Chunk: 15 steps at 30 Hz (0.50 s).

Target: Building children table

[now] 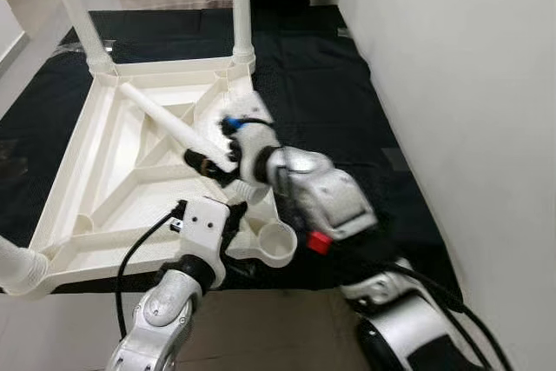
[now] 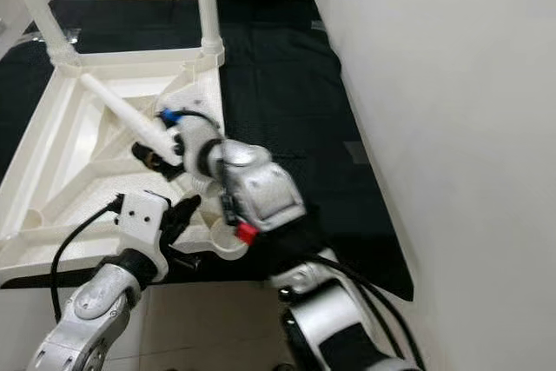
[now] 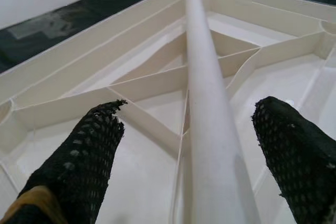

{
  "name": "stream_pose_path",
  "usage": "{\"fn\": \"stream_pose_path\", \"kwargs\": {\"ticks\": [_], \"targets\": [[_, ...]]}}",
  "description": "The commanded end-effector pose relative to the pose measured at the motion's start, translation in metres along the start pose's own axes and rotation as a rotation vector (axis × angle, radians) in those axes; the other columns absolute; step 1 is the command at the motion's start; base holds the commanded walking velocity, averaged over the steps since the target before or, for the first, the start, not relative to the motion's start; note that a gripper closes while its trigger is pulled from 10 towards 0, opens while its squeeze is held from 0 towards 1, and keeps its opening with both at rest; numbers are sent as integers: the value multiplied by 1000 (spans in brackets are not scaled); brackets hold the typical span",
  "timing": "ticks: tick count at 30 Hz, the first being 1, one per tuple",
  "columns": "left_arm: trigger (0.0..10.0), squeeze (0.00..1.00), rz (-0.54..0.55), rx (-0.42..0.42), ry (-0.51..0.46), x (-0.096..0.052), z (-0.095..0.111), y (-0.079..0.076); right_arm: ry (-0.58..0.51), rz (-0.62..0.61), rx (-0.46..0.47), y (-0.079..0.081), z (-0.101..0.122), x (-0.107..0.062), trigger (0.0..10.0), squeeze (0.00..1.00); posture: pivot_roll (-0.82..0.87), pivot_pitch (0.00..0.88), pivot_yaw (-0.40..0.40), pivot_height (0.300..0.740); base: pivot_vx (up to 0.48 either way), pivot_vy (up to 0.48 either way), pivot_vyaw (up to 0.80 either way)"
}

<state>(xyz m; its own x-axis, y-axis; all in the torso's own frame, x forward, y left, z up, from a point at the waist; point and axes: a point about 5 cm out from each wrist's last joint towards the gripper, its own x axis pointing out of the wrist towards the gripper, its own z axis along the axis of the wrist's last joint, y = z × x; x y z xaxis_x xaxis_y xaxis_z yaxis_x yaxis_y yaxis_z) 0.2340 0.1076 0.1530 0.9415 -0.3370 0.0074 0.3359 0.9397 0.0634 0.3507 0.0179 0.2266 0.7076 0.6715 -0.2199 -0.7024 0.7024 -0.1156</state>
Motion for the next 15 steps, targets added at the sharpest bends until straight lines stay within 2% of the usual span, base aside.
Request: {"fn": "stream_pose_path", "kwargs": {"ticks": [1,2,5,6,7,8,14,15], "targets": [[10000,0,12,18,27,-4,-4,3,36,-44,-12,-3,-7,3,10000,0,43,151,-51,740,0,0,0],[10000,0,22,23,30,-6,-4,4,101,-119,-26,-14,-14,7,10000,0,48,154,-54,740,0,0,0],[10000,0,25,25,31,-7,-4,4,123,-141,-35,-18,-16,7,10000,0,51,158,-60,740,0,0,0],[10000,0,24,26,33,-9,-4,4,141,-134,-52,-20,-17,6,10000,451,49,164,-62,740,0,0,0],[10000,0,24,28,35,-11,-5,3,157,-127,-48,-22,-18,6,10000,847,49,164,-62,740,0,0,0],[10000,0,21,28,38,-12,-5,2,165,-107,-38,-21,-18,7,10000,1000,50,169,-64,740,0,0,0],[10000,0,13,27,44,-13,-5,0,163,-105,-29,-20,-17,15,10000,1000,55,175,-70,740,0,0,0],[10000,0,11,27,44,-13,-5,-1,166,-110,-39,-19,-15,18,10000,318,59,176,-75,740,0,0,0]]}}
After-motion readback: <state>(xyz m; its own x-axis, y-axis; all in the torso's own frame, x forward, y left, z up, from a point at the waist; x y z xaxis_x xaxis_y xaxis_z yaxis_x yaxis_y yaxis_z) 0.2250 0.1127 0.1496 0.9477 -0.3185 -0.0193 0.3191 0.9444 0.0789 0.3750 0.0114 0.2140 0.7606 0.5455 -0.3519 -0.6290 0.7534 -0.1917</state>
